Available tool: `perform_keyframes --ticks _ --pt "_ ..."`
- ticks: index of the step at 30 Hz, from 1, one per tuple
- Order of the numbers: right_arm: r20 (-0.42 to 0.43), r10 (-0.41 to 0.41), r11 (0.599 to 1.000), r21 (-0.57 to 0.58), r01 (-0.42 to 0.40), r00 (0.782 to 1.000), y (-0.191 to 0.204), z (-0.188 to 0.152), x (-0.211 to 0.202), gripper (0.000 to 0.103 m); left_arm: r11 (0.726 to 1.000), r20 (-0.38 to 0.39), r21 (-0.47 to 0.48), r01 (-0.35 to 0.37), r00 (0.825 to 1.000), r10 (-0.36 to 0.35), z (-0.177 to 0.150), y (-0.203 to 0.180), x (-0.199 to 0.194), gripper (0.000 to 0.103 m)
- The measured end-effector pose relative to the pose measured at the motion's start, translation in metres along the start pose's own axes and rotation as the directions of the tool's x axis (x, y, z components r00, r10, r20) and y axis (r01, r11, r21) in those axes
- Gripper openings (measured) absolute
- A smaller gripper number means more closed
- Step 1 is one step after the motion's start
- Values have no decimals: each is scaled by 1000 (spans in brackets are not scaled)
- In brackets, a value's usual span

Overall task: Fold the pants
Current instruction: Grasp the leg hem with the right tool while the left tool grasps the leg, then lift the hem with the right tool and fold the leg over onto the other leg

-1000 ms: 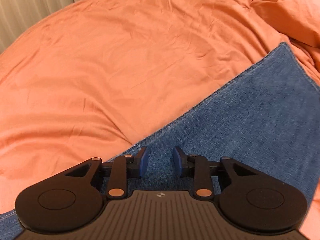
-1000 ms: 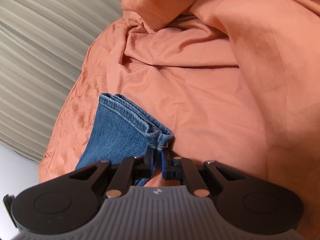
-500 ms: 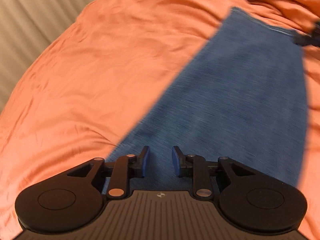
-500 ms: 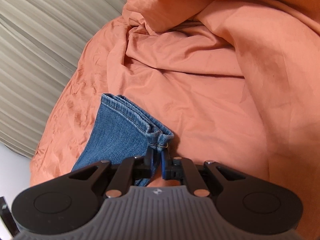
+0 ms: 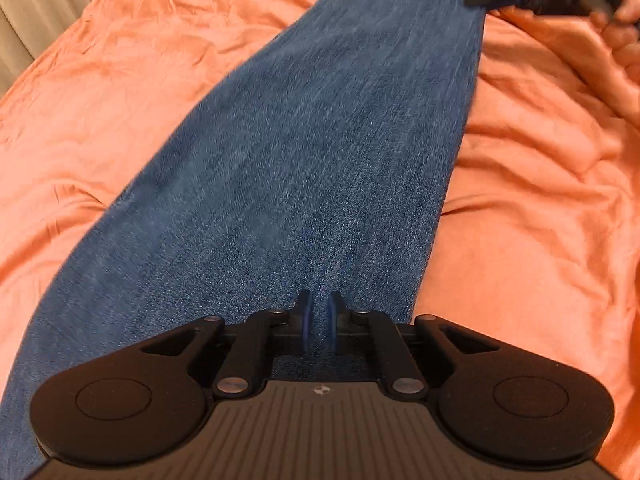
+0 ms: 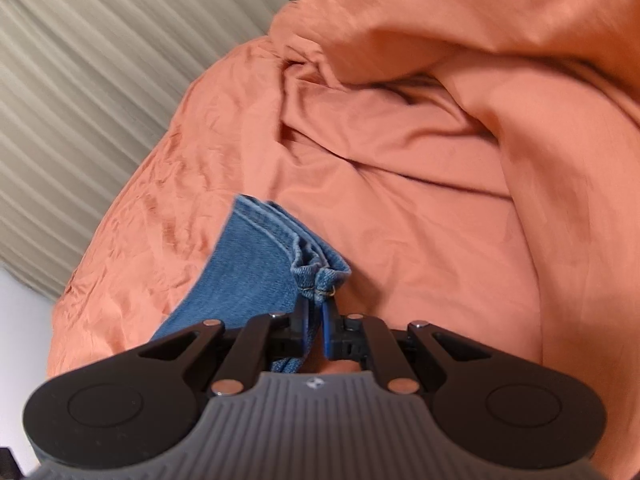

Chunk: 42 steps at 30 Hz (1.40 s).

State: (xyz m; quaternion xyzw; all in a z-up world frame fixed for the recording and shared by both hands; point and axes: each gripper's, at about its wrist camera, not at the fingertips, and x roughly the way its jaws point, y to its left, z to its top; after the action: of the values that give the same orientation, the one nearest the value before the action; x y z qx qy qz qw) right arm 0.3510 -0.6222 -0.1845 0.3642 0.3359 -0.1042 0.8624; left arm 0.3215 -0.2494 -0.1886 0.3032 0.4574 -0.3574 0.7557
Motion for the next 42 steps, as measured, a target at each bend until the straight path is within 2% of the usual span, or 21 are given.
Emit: perform_keyframes --ticks 4,7,9,12,15,21,24,27,30,33,36,38,40,42 --pt "30 26 992 -124 -22 999 32 6 -24 1 999 33 -36 -3 999 4 -2 1 -13 13" --pt "62 58 969 -245 -41 996 68 9 -49 1 997 92 -75 16 996 -9 -9 8 -41 27" --pt "78 86 942 -331 -55 993 96 8 -68 1 996 126 -87 0 992 11 -18 12 -64 28" --pt "96 120 885 -462 -62 988 145 0 -96 1 992 161 -121 -22 986 42 -35 24 -101 32" --pt "111 146 811 -583 -55 983 198 -15 -120 1 983 192 -177 -45 978 80 -57 41 -136 33" --pt "93 197 685 -725 -69 976 298 -58 -141 1 941 236 -332 -63 960 148 -112 69 -204 38" --pt "66 220 620 -780 -87 973 343 -90 -139 2 913 250 -403 -71 951 184 -141 79 -228 41" --pt "7 249 549 -825 -135 969 381 -133 -130 2 883 231 -460 -95 947 222 -173 88 -241 42" --pt "-87 258 509 -834 -211 962 404 -182 -108 2 860 190 -495 -121 951 243 -200 95 -242 42" --pt "-220 227 501 -809 -307 949 403 -244 -75 2 840 157 -527 -128 957 244 -223 97 -239 42" --pt "-336 113 431 -831 -351 935 393 -318 -41 2 827 140 -548 -124 961 238 -238 102 -234 42" --pt "-366 25 383 -856 -347 930 383 -354 -26 3 819 140 -563 -110 964 226 -247 105 -233 42" --pt "-387 -5 373 -856 -357 922 375 -367 -15 12 809 153 -582 -81 966 206 -260 110 -235 44" --pt "-417 9 402 -831 -385 909 371 -366 -15 21 792 177 -609 -34 968 177 -264 114 -232 50"
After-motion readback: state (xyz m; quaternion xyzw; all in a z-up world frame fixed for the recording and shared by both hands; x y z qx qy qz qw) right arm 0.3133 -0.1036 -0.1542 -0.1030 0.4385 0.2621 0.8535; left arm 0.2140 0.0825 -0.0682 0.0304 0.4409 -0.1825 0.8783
